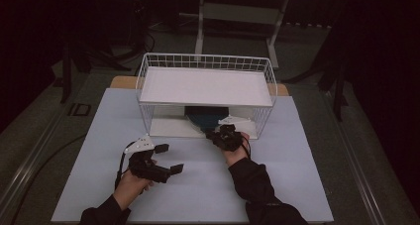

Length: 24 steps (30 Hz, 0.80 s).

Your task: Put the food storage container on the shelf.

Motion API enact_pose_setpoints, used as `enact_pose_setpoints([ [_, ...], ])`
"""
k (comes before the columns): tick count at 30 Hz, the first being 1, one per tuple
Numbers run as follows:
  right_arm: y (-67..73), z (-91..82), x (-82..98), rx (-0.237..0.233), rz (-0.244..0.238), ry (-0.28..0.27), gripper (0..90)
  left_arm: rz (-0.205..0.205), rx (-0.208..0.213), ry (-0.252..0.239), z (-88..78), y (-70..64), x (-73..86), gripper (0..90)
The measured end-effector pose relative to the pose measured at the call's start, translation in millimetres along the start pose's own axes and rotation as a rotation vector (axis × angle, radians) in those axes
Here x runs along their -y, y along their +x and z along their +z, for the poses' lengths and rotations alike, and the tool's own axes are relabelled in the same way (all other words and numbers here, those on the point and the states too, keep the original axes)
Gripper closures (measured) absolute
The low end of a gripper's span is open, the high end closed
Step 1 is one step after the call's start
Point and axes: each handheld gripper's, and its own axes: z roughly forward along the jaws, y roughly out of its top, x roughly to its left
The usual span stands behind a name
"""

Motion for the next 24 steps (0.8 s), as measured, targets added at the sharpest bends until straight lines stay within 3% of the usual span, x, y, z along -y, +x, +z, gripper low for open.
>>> enact_pose_setpoints([
  [5, 3.0, -2.0, 3.6, -0.024, 0.020, -0.006, 88.2, 0.000, 0.002, -0.003, -0.3, -0.7, -0.2, 0.9],
  [8, 8.1, -10.1, 4.7, -0.030, 0.012, -0.024, 75.4, 0.001, 0.006, -0.012, -1.4, -1.7, -1.1, 0.9],
  [16, 13.5, -29.5, 12.0, -0.081, 0.006, -0.069, 28.1, 0.016, 0.012, -0.019, -2.9, -7.5, -2.8, 0.9],
  [19, 13.8, -36.1, 15.2, -0.114, 0.021, -0.081, 18.8, 0.021, 0.015, -0.020, -3.4, -8.9, -3.0, 0.9],
  [24, 15.8, -45.9, 20.4, -0.131, 0.004, -0.085, 15.2, 0.023, 0.019, -0.016, -4.1, -10.4, -2.2, 0.9],
])
